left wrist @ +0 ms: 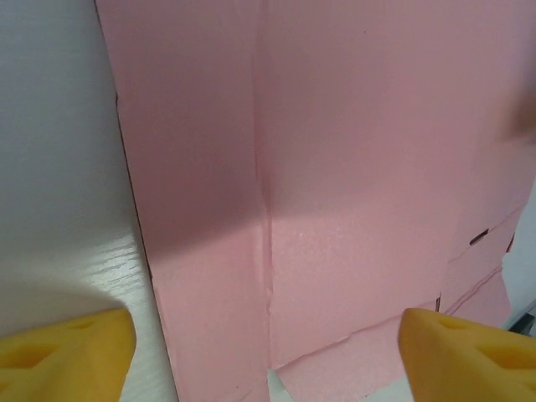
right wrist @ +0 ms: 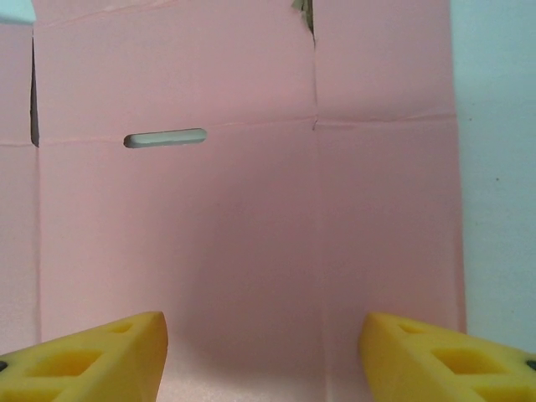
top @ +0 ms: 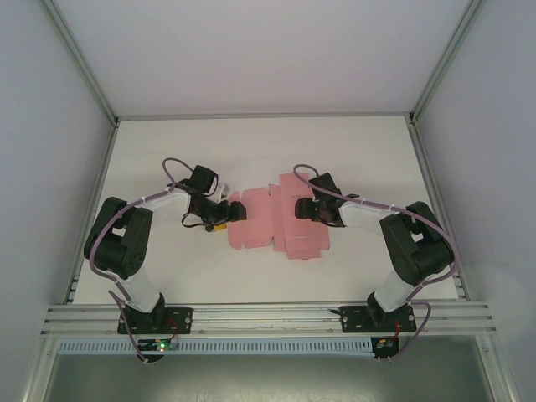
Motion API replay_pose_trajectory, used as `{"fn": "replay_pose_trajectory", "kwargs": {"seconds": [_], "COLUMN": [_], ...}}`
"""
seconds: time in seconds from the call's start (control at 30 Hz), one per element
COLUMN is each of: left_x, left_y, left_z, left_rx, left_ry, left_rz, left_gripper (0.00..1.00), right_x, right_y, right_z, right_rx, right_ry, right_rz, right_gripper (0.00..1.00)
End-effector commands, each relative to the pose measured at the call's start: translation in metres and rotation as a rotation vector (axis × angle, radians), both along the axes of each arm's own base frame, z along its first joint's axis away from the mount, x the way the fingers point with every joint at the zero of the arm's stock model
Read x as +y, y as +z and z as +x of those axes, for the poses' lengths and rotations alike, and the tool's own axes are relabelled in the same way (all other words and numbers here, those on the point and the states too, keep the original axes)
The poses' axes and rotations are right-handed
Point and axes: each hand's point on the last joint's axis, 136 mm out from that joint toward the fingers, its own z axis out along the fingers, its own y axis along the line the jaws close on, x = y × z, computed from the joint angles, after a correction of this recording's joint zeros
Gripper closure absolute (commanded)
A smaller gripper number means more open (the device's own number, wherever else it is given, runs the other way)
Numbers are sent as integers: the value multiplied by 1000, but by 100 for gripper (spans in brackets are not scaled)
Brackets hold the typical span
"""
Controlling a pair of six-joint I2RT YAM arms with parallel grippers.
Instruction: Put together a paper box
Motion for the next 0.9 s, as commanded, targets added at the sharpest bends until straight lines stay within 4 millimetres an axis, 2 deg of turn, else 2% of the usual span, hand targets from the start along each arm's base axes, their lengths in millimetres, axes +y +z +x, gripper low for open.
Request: {"fn": "replay_pose_trajectory", "kwargs": {"seconds": [0.0,0.2,0.5,0.6,0.7,0.8,0.87], "left_x": [-15,-29,-30,-30,-26,-25,-25], "left_y": [6,25,74,88,91,83,73], "left_z": [8,15,25,28,32,35,37], "left_rx": [-25,-94,-297,-349,-392,-369,-337], "left_ry": [-30,-37,-2,5,26,36,38], "left_rz": [-60,-184,-262,-280,-254,-236,-221], "left_gripper": [20,25,35,36,39,45,53], "right_x": [-12,-9,-12,-11,-10,-6,-6], "right_y": [-37,-41,-37,-34,-30,-27,-25], "right_z": [-35,-37,-40,-39,-36,-33,-32], "right_rx": [155,166,136,122,97,82,73], "right_ry": [-21,-22,-30,-28,-30,-18,-19], "right_rz": [-46,-23,-11,5,16,36,39], "right_gripper": [34,35,35,35,35,35,35]}}
